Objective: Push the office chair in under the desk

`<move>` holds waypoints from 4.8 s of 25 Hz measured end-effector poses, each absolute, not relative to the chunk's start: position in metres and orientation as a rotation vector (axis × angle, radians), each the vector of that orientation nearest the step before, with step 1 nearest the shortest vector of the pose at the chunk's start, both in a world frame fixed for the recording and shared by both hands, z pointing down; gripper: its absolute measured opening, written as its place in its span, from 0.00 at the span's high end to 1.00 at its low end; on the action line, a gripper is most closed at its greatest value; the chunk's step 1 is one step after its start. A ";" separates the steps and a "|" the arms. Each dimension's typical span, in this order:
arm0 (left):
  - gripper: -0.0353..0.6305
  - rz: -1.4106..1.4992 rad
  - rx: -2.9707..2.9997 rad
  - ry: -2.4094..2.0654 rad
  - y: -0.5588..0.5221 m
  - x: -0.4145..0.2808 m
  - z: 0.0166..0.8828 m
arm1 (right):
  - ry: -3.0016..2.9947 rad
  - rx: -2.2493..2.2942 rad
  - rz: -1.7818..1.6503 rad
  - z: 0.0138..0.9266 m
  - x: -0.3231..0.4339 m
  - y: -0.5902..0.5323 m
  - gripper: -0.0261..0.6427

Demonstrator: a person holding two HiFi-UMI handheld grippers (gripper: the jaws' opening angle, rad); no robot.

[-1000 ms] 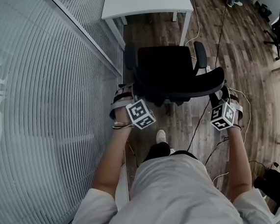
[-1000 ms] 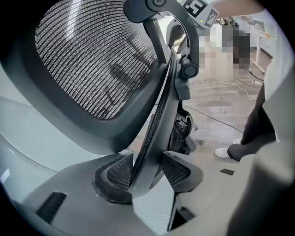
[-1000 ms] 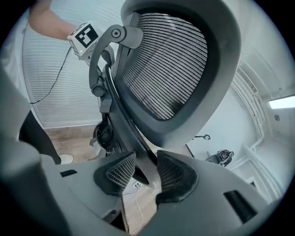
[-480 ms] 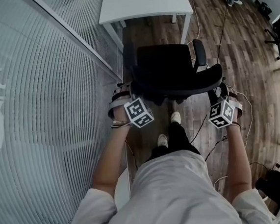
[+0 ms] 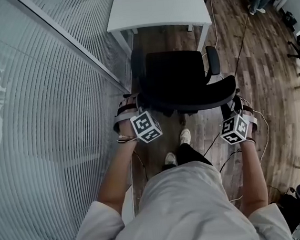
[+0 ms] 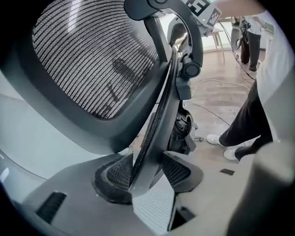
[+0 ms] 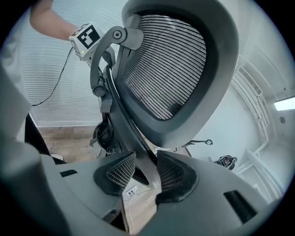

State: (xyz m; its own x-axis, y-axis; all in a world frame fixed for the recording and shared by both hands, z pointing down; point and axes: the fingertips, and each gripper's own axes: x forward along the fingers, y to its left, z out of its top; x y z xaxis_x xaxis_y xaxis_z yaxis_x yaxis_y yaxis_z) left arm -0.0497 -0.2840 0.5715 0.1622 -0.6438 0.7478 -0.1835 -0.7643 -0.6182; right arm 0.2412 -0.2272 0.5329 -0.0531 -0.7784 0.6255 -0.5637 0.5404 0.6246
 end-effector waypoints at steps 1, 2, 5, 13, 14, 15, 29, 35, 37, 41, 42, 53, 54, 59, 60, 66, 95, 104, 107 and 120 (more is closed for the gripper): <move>0.63 -1.635 -2.064 0.790 -0.288 -0.048 0.571 | -1.734 1.126 -0.259 0.533 0.243 -0.232 0.72; 0.63 -1.637 -2.065 0.794 -0.292 -0.047 0.571 | -1.737 1.124 -0.262 0.533 0.244 -0.237 0.72; 0.63 -1.643 -2.062 0.805 -0.307 -0.048 0.570 | -1.742 1.123 -0.269 0.532 0.244 -0.254 0.72; 0.63 -1.667 -2.053 0.832 -0.334 -0.043 0.572 | -1.769 1.103 -0.273 0.532 0.250 -0.283 0.72; 0.63 -1.670 -2.053 0.837 -0.337 -0.044 0.572 | -1.773 1.102 -0.278 0.532 0.250 -0.287 0.72; 0.63 -1.670 -2.055 0.841 -0.341 -0.044 0.572 | -1.774 1.102 -0.283 0.532 0.250 -0.291 0.72; 0.63 -1.699 -2.054 0.867 -0.385 -0.049 0.573 | -1.796 1.071 -0.299 0.532 0.245 -0.336 0.72; 0.63 -1.690 -2.069 0.855 -0.405 -0.058 0.573 | -1.795 1.071 -0.296 0.531 0.234 -0.355 0.72; 0.63 -1.684 -2.073 0.850 -0.410 -0.060 0.573 | -1.796 1.073 -0.293 0.532 0.232 -0.360 0.72; 0.63 -1.686 -2.076 0.843 -0.419 -0.066 0.574 | -1.797 1.078 -0.285 0.532 0.226 -0.364 0.72; 0.63 -1.688 -2.078 0.839 -0.422 -0.067 0.573 | -1.797 1.080 -0.282 0.531 0.225 -0.366 0.72; 0.63 -1.710 -2.076 0.817 -0.445 -0.078 0.574 | -1.807 1.102 -0.260 0.530 0.214 -0.385 0.72; 0.63 -1.708 -2.077 0.816 -0.447 -0.078 0.573 | -1.807 1.104 -0.258 0.530 0.213 -0.386 0.72; 0.63 -1.719 -2.075 0.809 -0.456 -0.081 0.573 | -1.811 1.111 -0.256 0.531 0.210 -0.393 0.72; 0.63 -1.722 -2.074 0.809 -0.458 -0.082 0.573 | -1.812 1.110 -0.255 0.531 0.209 -0.396 0.72; 0.63 -1.735 -2.059 0.798 -0.476 -0.092 0.574 | -1.830 1.110 -0.243 0.531 0.199 -0.405 0.72; 0.63 -1.752 -2.062 0.807 -0.503 -0.120 0.579 | -1.846 1.129 -0.240 0.539 0.172 -0.434 0.70; 0.63 -1.715 -2.060 0.785 -0.515 -0.117 0.583 | -1.839 1.134 -0.253 0.542 0.176 -0.454 0.71; 0.63 -1.713 -2.058 0.773 -0.526 -0.120 0.582 | -1.838 1.139 -0.247 0.541 0.172 -0.462 0.71; 0.63 -1.671 -2.066 0.736 -0.560 -0.122 0.580 | -1.799 1.173 -0.221 0.540 0.168 -0.494 0.71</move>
State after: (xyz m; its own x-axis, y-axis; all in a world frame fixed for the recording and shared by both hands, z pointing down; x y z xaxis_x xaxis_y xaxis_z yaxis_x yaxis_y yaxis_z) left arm -0.1225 -0.5601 0.5798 0.1547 -0.6125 0.7752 -0.1580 -0.7899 -0.5925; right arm 0.1675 -0.4935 0.5400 -0.0961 -0.7893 0.6064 -0.6187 0.5246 0.5848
